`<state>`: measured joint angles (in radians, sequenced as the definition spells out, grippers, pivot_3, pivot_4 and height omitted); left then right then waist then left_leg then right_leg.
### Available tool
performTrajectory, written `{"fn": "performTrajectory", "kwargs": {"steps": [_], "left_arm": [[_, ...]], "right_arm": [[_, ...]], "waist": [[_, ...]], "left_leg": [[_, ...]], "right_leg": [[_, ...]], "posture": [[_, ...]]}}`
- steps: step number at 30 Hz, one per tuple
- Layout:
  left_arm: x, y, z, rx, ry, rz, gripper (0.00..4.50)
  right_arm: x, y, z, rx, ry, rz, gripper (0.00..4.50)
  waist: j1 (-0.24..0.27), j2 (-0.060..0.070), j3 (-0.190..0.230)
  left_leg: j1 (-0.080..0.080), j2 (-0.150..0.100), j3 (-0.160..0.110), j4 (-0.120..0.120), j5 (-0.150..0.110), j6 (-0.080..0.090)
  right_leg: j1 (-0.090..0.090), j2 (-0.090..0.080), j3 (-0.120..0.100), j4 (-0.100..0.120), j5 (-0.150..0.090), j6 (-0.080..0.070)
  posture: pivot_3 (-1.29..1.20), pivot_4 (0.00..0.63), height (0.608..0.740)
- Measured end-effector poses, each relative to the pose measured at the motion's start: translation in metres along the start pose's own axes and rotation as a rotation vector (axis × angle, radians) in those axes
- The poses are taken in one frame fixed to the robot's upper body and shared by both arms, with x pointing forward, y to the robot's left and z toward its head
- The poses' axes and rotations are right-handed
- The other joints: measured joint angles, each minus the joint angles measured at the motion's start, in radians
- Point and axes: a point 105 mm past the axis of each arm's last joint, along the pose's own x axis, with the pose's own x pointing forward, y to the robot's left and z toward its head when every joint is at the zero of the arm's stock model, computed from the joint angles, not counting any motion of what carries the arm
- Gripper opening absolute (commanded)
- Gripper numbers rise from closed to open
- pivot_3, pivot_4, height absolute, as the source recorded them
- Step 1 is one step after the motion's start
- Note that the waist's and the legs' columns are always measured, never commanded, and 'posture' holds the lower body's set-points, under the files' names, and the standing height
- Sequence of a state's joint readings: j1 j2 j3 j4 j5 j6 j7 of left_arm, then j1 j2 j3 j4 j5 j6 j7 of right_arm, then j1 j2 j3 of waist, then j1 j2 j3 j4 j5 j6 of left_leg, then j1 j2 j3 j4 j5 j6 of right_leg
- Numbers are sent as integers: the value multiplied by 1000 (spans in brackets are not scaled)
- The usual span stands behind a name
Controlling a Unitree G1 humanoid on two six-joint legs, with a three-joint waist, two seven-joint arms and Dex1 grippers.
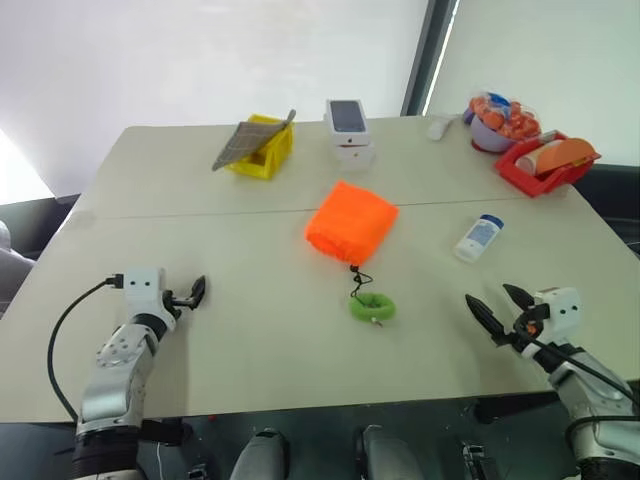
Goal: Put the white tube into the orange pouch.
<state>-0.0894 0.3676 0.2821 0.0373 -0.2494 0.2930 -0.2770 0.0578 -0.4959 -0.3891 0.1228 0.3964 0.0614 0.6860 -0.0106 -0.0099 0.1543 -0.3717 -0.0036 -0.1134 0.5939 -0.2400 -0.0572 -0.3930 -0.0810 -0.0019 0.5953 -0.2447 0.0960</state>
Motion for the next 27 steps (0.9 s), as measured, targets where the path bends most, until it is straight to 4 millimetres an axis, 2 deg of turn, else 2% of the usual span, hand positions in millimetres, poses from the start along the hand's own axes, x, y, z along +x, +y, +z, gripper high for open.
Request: {"fn": "performTrajectory", "kwargs": {"steps": [9, 15, 19, 23, 27], "left_arm": [[2, -5, -1, -14, 1, -10, 4500], [7, -24, 8, -21, -29, -63, 4500], [14, -47, 24, 13, -75, -153, 4500], [22, -83, 40, 90, -122, -291, 4500], [25, -129, 63, 325, -206, -492, 4500]], "right_arm": [[-1, 0, 0, -3, -2, -14, 4488], [4, 11, 2, -1, -10, 13, 4488], [8, 20, 3, 6, -11, 40, 4488], [13, 30, 15, -12, -43, 73, 4488], [20, 47, 28, -21, -87, 112, 4488]], "waist": [[0, 0, 0], [0, 0, 0], [1, 0, 0], [1, 0, 0], [1, 0, 0]], "left_leg": [[0, 0, 0, 0, 0, 0], [0, 0, 0, 0, 0, 0], [0, 0, 0, 0, 0, 0], [0, 0, 0, 0, 0, 0], [0, 0, 0, 0, 0, 0]], "right_leg": [[0, 0, 0, 0, 0, 0], [0, 0, 0, 0, 0, 0], [0, 0, 0, 0, 0, 0], [0, 0, 0, 0, 0, 0], [0, 0, 0, 0, 0, 0]], "posture": [[0, 150, 740], [0, 150, 740], [0, 150, 740], [0, 150, 740], [0, 150, 740]]}}
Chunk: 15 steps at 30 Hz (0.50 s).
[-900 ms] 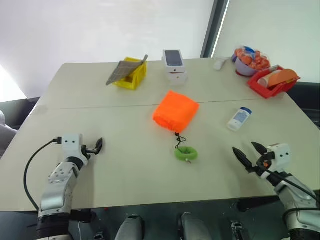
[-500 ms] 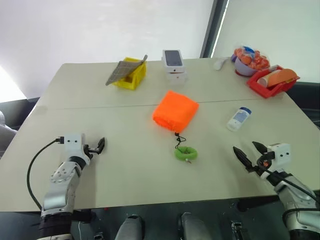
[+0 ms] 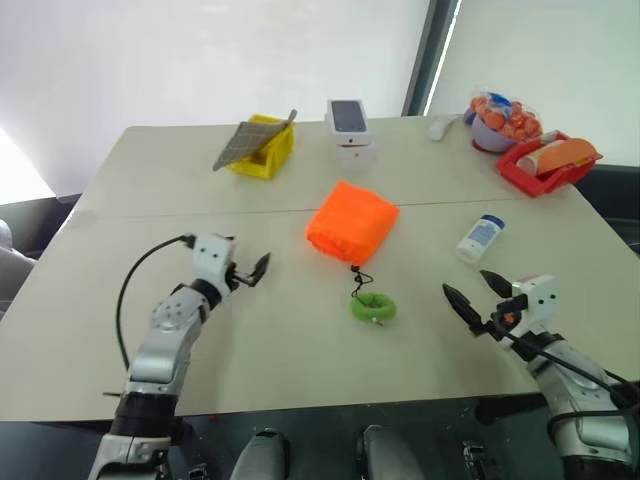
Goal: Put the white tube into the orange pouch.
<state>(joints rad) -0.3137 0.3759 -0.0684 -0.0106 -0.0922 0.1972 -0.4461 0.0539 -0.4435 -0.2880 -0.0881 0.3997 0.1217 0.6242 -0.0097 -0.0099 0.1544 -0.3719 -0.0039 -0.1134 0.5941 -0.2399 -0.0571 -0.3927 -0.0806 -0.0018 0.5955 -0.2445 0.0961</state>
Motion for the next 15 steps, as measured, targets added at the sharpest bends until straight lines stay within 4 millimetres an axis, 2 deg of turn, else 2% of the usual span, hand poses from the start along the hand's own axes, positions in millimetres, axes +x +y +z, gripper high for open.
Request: {"fn": "performTrajectory", "kwargs": {"steps": [3, 8, 11, 15], "left_arm": [[16, -15, 12, 156, -24, -94, 4500], [48, -23, 15, 388, -9, -172, 4500], [61, -29, 18, 474, -19, -202, 4500], [76, -38, 15, 494, -17, -212, 4500]], "right_arm": [[6, 12, 9, -6, -29, 27, 4488], [16, 32, 20, -9, -62, 84, 4488], [20, 37, 28, -21, -83, 98, 4488], [20, 37, 27, -16, -74, 89, 4488]], "waist": [[-1, 0, 0], [0, 0, 0], [0, 0, 0], [0, 0, 0]], "left_leg": [[0, 0, 0, 0, 0, 0], [0, 0, 0, 0, 0, 0], [-1, 0, 0, 0, 0, 0], [-1, 0, 0, -1, 0, 0]], "right_leg": [[0, 0, 0, 0, 0, 0], [0, 0, 0, 0, 0, 0], [0, 0, 0, 0, 0, 2], [-1, 0, 0, 0, 1, 6]], "posture": [[0, 150, 740], [0, 150, 740], [0, 150, 740], [0, 150, 740]]}}
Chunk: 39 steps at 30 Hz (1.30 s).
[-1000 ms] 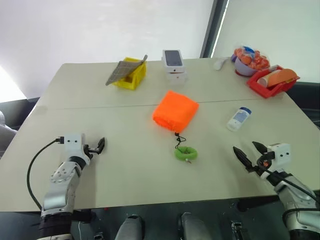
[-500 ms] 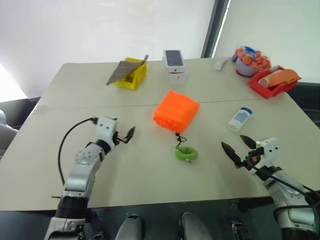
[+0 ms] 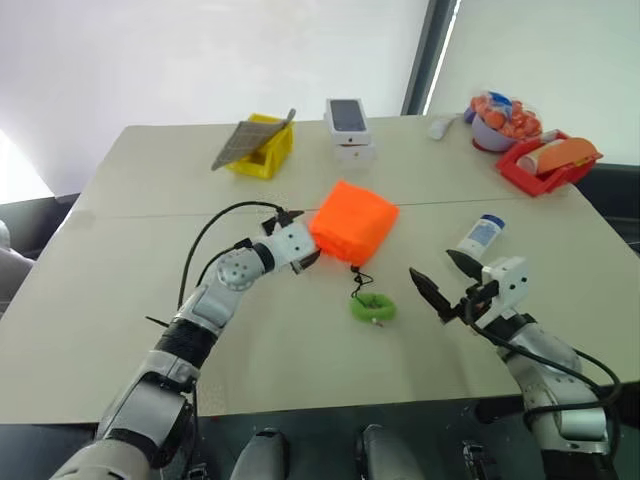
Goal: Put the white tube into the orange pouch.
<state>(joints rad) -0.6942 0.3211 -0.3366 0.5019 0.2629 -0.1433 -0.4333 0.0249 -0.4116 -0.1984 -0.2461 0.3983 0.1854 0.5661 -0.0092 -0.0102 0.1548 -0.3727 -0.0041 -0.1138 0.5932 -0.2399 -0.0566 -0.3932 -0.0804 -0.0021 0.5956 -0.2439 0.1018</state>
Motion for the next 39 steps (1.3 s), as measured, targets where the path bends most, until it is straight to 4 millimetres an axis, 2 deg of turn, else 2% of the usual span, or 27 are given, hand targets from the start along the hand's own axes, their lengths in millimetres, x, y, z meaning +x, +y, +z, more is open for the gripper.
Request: {"fn": "performTrajectory", "kwargs": {"steps": [1, 2, 5, 11, 14, 19, 21, 29, 33, 38, 39], "left_arm": [[5, -1, 2, 7, -2, -3, 4500], [9, 0, 4, 12, -9, 2, 4260], [17, 4, 7, 26, -16, 13, 3245], [22, 3, 2, 12, -11, 18, 53], [22, 2, 1, 1, -14, 15, 53], [21, 2, 3, -147, -33, 31, 53], [17, -2, 1, -183, -33, 26, 53], [10, -7, 6, -244, -44, 31, 53], [7, -10, 5, -255, -37, 27, 53], [6, -14, 8, -291, -39, 25, 53], [5, -15, 9, -295, -38, 23, 0]], "right_arm": [[0, 0, 0, 2, 4, 0, 4488], [1, 1, -1, 3, 4, 0, 4497], [1, 0, -3, 12, 21, -16, 4500], [6, -17, -6, -3, 46, -150, 4500], [9, -33, -7, 0, 41, -278, 4500], [17, -57, -8, 9, 49, -466, 4500], [20, -67, -16, 32, 84, -571, 4500], [45, -80, -42, 71, 173, -780, 4500], [47, -89, -55, 71, 213, -856, 4500], [50, -97, -55, 67, 196, -905, 4500], [50, -98, -55, 70, 192, -911, 3992]], "waist": [[0, 0, 0], [0, 0, 0], [-2, -1, 0], [-3, -1, 0], [-1, -1, 0], [-2, 0, 0], [-5, 0, 0], [-5, 1, 0], [-6, 2, 0], [-8, 2, 0], [-8, 2, 0]], "left_leg": [[0, 0, 0, 0, 0, 0], [0, 0, 0, 0, 0, 0], [0, 0, 0, 0, 0, 0], [1, 0, 0, 0, 0, 0], [0, 0, 0, 0, 0, 0], [1, 0, 0, 0, 0, 0], [1, 0, 0, 0, 0, 0], [2, 0, -1, 0, 0, 0], [1, 0, 0, 0, 0, 0], [2, 0, -1, 0, 0, 0], [2, 0, 0, 0, 0, 1]], "right_leg": [[0, 0, 0, 0, 0, 0], [0, 0, 0, 0, 0, 0], [0, 0, 0, 0, 0, 0], [0, 0, 0, 1, 0, 1], [0, 0, 0, 1, 0, 1], [0, 0, 0, 1, 1, 1], [0, 0, 0, 2, 1, 0], [0, 0, 0, 3, 3, -3], [0, 0, 0, 3, 3, -3], [0, 1, 0, 4, 3, -3], [0, 1, 0, 4, 3, -3]], "posture": [[0, 150, 740], [0, 150, 740], [0, 150, 740], [0, 150, 740], [0, 150, 740], [0, 150, 740], [0, 150, 740], [0, 150, 740], [0, 150, 740], [0, 150, 740], [0, 150, 740]]}}
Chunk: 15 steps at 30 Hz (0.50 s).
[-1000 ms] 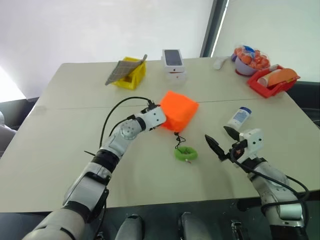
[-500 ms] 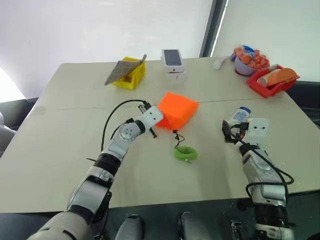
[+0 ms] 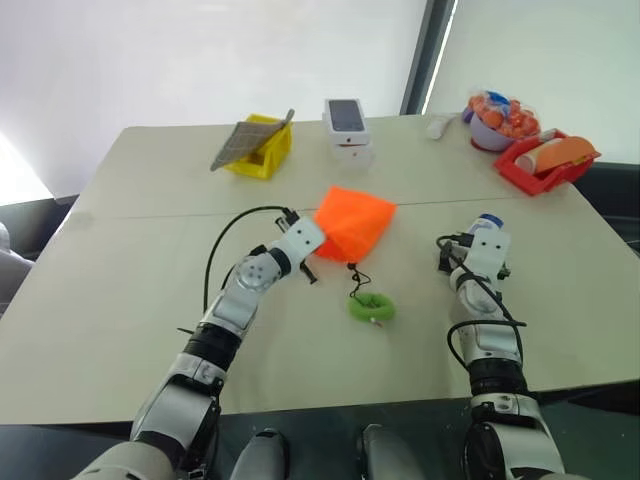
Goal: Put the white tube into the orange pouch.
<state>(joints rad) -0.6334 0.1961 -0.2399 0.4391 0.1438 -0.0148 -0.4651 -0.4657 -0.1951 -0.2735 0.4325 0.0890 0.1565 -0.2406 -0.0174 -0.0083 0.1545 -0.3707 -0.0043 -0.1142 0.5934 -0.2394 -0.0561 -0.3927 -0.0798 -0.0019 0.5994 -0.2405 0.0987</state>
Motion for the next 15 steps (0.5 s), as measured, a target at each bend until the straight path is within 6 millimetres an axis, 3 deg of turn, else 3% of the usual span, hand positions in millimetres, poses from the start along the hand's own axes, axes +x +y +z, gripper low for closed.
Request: {"fn": "performTrajectory", "kwargs": {"steps": [2, 4, 5, 12, 15], "left_arm": [[0, 0, 1, -1, 0, -2, 0], [0, 0, 2, 0, -2, -4, 0], [0, 0, 3, 0, -3, -4, 0], [-2, -4, 4, -97, -3, -13, 0], [-3, -5, 6, -128, -1, -22, 0]], "right_arm": [[0, -1, 0, 5, -7, -4, 3245], [1, -2, 0, 9, -11, -9, 2209], [0, -2, 0, 11, -12, -8, 1933], [-8, 2, -1, -29, -42, 46, 1934], [-20, 7, 0, -69, -89, 169, 1934]], "waist": [[0, 0, 0], [0, 0, 0], [0, 0, 0], [-1, 0, 0], [-1, 1, 0]], "left_leg": [[0, 0, 0, 0, 0, 0], [0, 0, 0, 0, 0, 0], [0, 0, 0, 0, 0, 0], [0, 0, 0, 0, 0, 0], [0, 0, 0, 0, 0, 0]], "right_leg": [[0, 0, 0, 0, 0, 0], [0, 0, 0, 0, 0, 0], [0, 0, 0, 0, 0, 0], [0, 0, 0, 0, 0, 0], [0, 0, 0, 0, 0, 1]], "posture": [[0, 150, 740], [0, 150, 740], [0, 150, 740], [0, 150, 740], [0, 150, 740]]}}
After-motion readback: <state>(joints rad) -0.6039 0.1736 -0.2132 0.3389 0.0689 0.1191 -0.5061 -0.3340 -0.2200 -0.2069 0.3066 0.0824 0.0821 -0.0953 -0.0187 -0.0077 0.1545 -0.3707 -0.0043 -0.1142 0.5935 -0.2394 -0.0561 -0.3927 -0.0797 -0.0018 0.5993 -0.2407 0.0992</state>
